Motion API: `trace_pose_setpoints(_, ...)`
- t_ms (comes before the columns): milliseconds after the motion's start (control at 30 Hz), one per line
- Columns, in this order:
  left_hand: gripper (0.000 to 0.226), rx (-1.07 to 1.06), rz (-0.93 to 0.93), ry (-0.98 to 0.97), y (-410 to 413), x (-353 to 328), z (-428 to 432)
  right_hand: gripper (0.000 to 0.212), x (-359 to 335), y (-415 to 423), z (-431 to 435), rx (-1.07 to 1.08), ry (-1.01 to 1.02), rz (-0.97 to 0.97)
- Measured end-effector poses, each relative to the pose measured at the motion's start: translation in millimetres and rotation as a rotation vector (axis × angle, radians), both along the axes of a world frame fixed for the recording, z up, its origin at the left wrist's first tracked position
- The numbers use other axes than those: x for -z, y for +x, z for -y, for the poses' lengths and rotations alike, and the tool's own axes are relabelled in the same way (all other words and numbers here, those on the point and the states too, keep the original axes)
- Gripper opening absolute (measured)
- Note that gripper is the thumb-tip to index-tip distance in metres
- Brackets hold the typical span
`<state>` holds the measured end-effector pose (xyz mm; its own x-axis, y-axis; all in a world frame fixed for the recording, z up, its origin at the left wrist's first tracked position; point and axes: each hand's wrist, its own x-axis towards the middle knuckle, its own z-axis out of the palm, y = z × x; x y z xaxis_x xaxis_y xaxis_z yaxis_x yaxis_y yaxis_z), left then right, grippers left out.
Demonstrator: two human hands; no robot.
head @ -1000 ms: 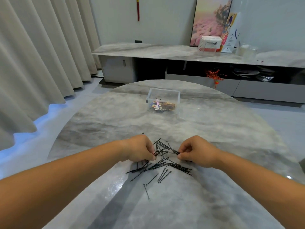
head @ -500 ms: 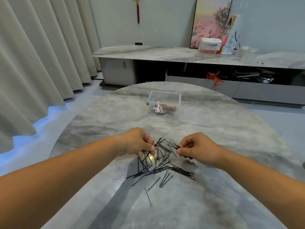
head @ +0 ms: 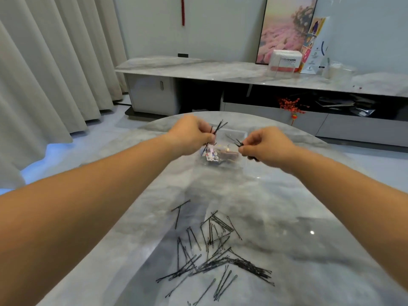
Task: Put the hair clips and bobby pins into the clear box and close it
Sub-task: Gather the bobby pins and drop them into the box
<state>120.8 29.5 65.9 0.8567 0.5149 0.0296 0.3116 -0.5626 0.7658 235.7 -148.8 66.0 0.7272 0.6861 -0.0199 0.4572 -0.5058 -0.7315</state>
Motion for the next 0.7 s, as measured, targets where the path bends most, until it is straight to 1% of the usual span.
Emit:
trace_pose_setpoints(67,0.009,-0.025,0.056,0.080,23,-6,-10,0.010,-5,20,-21,-0.001,-0.059,0.099)
trace_pose_setpoints(167,0.009,-0.025,0.078,0.172,49,-3,-21,0.010,-7,37,-46,-0.036,-0.168,0.221)
trace_pose_setpoints(267,0.008,-0.027,0.058,0.254,64,12,-31,0.011,1,44,-65,-0.075,-0.230,0.312)
trace_pose_setpoints(367,0.006,-0.032,0.018,0.287,72,27,-37,0.013,15,48,-75,-0.110,-0.257,0.363)
trace_pose_setpoints(433,0.008,-0.028,-0.024,0.302,75,33,-39,0.017,23,49,-76,-0.108,-0.230,0.378)
trace_pose_setpoints(500,0.011,-0.008,-0.059,0.336,76,37,-40,0.022,26,50,-71,-0.088,-0.169,0.346)
trace_pose_setpoints(600,0.020,-0.005,-0.059,0.362,72,41,-38,0.015,25,48,-54,-0.059,-0.082,0.334)
trace_pose_setpoints(700,0.014,-0.011,-0.009,0.368,60,39,-32,0.012,23,40,-30,-0.024,0.005,0.326)
